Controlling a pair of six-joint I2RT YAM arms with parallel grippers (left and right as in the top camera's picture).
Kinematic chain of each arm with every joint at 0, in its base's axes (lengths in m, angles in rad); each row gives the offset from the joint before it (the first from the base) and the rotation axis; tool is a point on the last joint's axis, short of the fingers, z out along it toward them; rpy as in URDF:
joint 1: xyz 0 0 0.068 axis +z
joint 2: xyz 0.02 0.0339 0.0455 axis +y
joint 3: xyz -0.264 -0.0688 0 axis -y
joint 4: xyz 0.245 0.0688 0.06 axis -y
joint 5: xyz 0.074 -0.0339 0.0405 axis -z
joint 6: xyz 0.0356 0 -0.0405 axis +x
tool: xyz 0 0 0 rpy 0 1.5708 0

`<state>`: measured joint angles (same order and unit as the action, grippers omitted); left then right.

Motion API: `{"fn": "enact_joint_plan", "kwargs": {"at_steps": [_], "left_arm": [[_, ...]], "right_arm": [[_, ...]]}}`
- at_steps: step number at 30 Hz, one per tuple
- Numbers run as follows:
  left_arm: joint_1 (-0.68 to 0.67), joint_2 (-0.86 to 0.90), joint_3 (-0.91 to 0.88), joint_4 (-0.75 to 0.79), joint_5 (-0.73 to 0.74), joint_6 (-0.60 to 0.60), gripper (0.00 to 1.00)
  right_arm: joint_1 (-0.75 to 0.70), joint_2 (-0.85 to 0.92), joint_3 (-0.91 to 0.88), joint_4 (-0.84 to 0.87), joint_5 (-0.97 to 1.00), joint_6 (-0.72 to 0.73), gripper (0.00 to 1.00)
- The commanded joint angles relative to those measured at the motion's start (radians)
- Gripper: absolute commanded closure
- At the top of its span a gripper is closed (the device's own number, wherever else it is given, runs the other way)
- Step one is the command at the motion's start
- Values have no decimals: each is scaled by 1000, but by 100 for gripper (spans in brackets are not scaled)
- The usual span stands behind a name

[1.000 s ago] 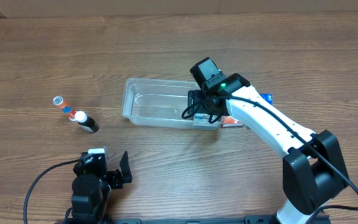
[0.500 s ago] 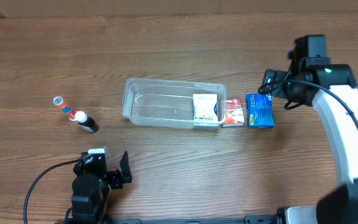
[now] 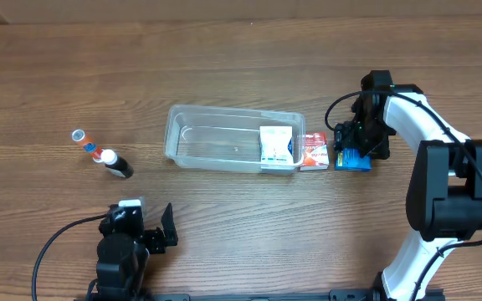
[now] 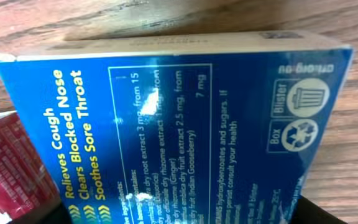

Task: Pack container
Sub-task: 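Grasp the blue VapoDrops box with the right gripper, then place the blue box into the container beside the white box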

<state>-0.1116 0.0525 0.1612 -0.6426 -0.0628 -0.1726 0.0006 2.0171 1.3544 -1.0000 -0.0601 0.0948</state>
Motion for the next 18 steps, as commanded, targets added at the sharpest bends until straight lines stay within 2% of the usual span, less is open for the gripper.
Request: {"fn": "enact_joint_plan", "kwargs": {"at_steps": [1,4,8,11,13,16,18], "left_arm": [[-7,-8,-6,2,8,12,0],[-7,-8,-6,2,8,12,0],[-7,-8,-6,2,8,12,0],[-7,-8,-6,2,8,12,0],[-7,-8,-6,2,8,12,0],[-7,-8,-6,2,8,12,0],[-7,-8,-6,2,8,12,0]], "right_arm": [[-1,-12,5,-11,37,84,25],[8,-93,76,-114,36,89,30],[113,-306,200,-259,36,111,32],[285,-458,212,-213,36,200,32],[415,-489,212,-165,43,260,32],[617,-428,189,-50,135,396,32],[670,-370,179,-2,187,453,32]]}}
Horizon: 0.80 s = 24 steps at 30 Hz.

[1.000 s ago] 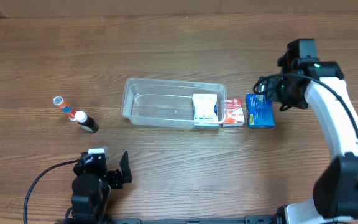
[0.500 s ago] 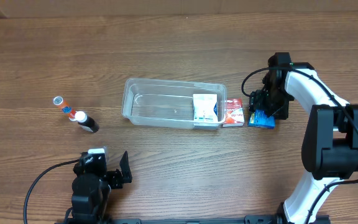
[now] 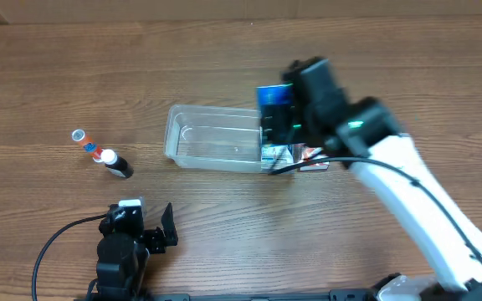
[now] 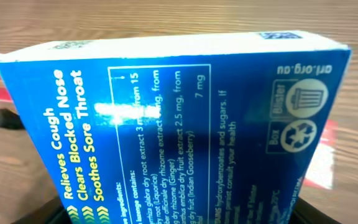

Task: Pack container
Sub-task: 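Place the blue box into the container beside the white box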

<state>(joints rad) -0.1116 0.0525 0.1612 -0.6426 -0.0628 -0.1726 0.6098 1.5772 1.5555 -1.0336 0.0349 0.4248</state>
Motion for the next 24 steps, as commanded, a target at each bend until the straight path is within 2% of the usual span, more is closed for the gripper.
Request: {"fn": "enact_joint_plan", "kwargs": {"at_steps": [1,5,10,14,17,19,24], "left_arm": [[-7,-8,-6,2,8,12,0],[-7,-8,-6,2,8,12,0],[-7,-8,-6,2,8,12,0],[-7,-8,-6,2,8,12,0],[-7,-8,-6,2,8,12,0],[-7,-8,-6,2,8,12,0],[-7,-8,-6,2,8,12,0]], "right_arm": [[82,122,-24,50,120,161,32],[87,280,-24,79,110,238,31],[87,393,-25,143,0,274,30],[87,443,-25,171,-3,283,24],[87,439,-19,172,55,212,13],[87,418,-7,155,68,169,11],[84,259,-2,116,142,169,8]]}}
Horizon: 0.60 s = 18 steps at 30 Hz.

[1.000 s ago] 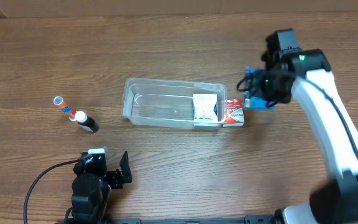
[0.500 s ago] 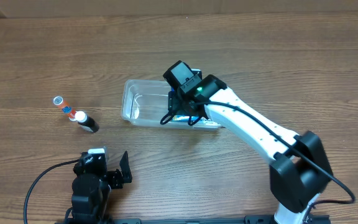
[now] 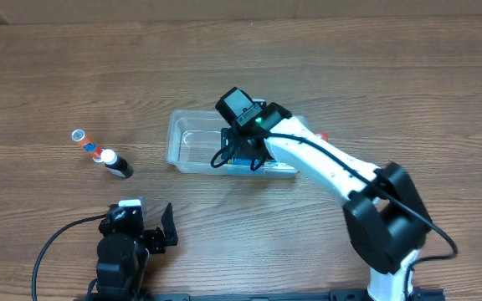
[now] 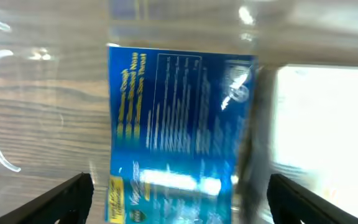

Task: Pack container
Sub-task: 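Place the blue box into the container beside the white box, then grasp the red Panadol box with the right gripper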

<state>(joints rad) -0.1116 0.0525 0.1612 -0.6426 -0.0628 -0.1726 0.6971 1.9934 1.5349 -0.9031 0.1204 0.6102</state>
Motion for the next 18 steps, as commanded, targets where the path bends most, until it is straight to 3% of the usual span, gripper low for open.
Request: {"fn": "enact_joint_plan", "kwargs": {"at_steps": [1,7,12,18], "left_arm": [[-7,-8,-6,2,8,12,0],[-7,-8,-6,2,8,12,0],[-7,-8,-6,2,8,12,0],[-7,-8,-6,2,8,12,0]], "right_arm": [[-10,-213,19,-32,77,-16,7],[-183,-427,19,-141,93,-95,5],[-442,-392,-51,-176,-17,-178,8],[-491,-268,-212,-82,-146,-195,12]]}}
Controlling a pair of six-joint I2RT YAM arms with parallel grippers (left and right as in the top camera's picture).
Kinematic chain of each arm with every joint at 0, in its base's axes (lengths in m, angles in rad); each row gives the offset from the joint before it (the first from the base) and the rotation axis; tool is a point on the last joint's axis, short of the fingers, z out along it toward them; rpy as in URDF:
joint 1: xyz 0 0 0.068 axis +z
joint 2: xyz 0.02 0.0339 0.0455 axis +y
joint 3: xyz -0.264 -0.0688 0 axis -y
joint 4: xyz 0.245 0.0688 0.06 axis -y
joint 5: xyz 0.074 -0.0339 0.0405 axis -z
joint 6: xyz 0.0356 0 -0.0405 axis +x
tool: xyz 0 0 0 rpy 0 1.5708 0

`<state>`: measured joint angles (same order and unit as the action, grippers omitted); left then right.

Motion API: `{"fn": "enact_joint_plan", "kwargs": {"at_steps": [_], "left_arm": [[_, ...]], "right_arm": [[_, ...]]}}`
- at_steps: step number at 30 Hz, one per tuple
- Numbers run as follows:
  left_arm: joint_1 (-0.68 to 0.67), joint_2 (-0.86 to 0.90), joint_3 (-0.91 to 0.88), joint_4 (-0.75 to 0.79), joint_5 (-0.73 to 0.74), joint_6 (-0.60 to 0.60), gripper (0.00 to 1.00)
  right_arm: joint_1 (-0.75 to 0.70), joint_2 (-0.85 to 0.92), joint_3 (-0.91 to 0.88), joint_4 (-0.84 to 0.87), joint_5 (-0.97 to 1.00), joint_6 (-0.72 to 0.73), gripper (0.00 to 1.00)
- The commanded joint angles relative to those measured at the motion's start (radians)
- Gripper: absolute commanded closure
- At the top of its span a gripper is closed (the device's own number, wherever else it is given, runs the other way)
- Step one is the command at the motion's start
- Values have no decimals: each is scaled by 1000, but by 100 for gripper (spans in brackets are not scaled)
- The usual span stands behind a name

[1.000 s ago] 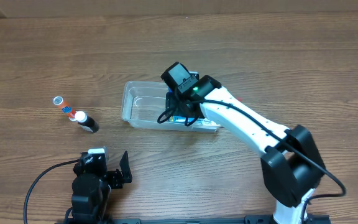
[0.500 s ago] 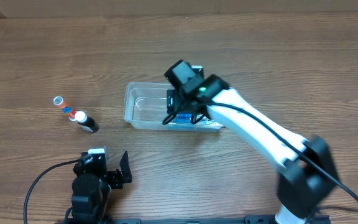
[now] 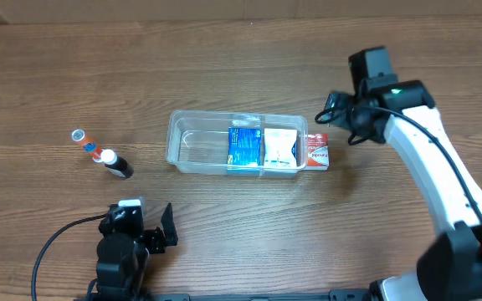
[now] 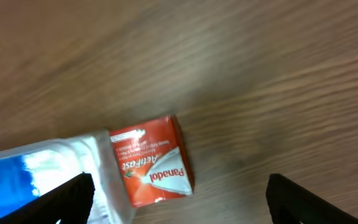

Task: Pack container
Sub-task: 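Grasp the red Panadol box with the right gripper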

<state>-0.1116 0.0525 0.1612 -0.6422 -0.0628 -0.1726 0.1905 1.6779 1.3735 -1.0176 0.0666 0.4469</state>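
Observation:
A clear plastic container (image 3: 192, 132) lies mid-table. Inside it a blue medicine box (image 3: 244, 147) lies flat beside a white box (image 3: 279, 148). A red Panadol box (image 3: 317, 151) rests on the table against the container's right end. My right gripper (image 3: 336, 125) hovers just right of that red box, open and holding nothing. The right wrist view looks down on the Panadol box (image 4: 152, 160) and the container's end (image 4: 73, 155), with the right gripper (image 4: 179, 205) spread wide above them. My left gripper (image 3: 151, 219) rests open near the front edge.
A small dark bottle (image 3: 117, 165) and a little vial with a blue cap (image 3: 84, 142) lie on the wooden table (image 3: 392, 251) to the left of the container. The left arm's cable runs along the front left.
The right gripper was low inside the container over the blue box. Now it is open above the table right of the container, over the red Panadol box. The blue box stays in the container.
The right gripper was shut on the blue box on the table right of the red box. Then it held the box above the container's right end. Then the box lay in the container under the open gripper. Now the gripper is back at the right, empty.

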Motion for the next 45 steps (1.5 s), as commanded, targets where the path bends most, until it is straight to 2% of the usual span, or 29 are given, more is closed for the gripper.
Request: {"fn": "enact_joint_plan", "kwargs": {"at_steps": [1,6,9,15,20,22,27,30,32,34,35,40,45], "left_arm": [[-7,-8,-6,1,8,12,0],[-7,-8,-6,1,8,12,0],[-7,-8,-6,1,8,12,0],[-7,-8,-6,1,8,12,0],[-7,-8,-6,1,8,12,0],[-7,-8,-6,1,8,12,0],[-7,-8,-6,1,8,12,0],[-7,-8,-6,1,8,12,0],[-7,-8,-6,1,8,12,0],[-7,-8,-6,1,8,12,0],[-7,-8,-6,1,8,12,0],[-7,-8,-6,1,8,12,0],[-7,-8,-6,1,8,12,0]], "right_arm": [[29,71,-66,57,-112,-37,13],[73,109,-76,119,-121,-116,11],[73,109,-79,119,-121,-200,0],[72,148,-192,228,-121,-198,0],[58,180,-203,243,-112,-159,2],[50,182,-215,266,-106,-159,3],[25,182,-238,276,-68,-132,17],[10,182,-238,257,-68,-132,20],[2,182,-238,249,-68,-132,28],[3,181,-227,229,-68,-132,28],[3,181,-212,206,-68,-132,28],[17,95,29,-77,-68,-124,48],[125,-75,168,-154,-68,-99,48]]}}
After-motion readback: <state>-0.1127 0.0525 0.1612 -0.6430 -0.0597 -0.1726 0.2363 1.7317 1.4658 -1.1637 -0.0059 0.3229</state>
